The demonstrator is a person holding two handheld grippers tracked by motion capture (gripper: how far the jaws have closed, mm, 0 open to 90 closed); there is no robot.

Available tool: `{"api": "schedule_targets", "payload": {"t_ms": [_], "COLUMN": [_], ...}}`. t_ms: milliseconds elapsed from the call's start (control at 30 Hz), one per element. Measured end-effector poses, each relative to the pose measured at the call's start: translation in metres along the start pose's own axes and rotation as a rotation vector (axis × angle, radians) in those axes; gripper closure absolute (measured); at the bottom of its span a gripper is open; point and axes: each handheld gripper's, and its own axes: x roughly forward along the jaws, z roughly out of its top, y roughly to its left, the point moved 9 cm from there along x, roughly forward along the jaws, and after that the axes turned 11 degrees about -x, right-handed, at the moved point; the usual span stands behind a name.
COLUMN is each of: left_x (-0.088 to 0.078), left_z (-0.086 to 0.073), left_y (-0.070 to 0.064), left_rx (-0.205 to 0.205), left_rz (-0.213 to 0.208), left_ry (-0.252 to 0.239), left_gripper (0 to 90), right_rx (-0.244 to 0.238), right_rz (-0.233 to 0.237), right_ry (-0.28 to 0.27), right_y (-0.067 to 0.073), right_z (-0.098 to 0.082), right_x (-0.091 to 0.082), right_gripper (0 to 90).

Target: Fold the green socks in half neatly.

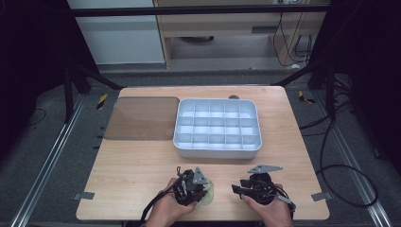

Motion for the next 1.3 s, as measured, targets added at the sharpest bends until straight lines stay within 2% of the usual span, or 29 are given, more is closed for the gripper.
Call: {"api": "schedule_targets", "payload": {"t_ms": [333,733,933,1000,1167,1300], "left_x": [-0.008,-0.022,-0.029,-0.029,-0.017,-0.001], "left_z": [0.004,0.005,0.006,0.006,0.008,0.011], "left_y": [-0.002,0.001,-0.001,-0.001,-0.001,-0.008], "left_rx": [-0.006,-0.031,-0.035,-0.032,-0.039,-0.045], "left_rz": [0.003,-0.014,-0.03,-0.035,-0.053,-0.081], "left_ry": [-0.032,-0.068,-0.07,-0.066,-0.049,-0.03], "left_gripper": [66.6,62.3,69.0,76.9,85.9,87.2], "right_rx": [0.005,0.003,0.0,0.001,0.003,0.003], "right_rz": [-0.006,0.0,-0.001,0.0,-0.001,-0.002], "right_ry": [0.0,0.002,0.004,0.004,0.005,0.007], "right_y": [-0.002,0.0,0.0,0.0,0.0,-0.001], "right_z": [-0.001,0.0,0.0,0.0,-0.001,-0.001], "right_x": [-0.002,-0.001,-0.001,-0.001,0.0,0.0], "right_gripper": [52.1,51.5,51.5,51.5,51.6,52.0]}}
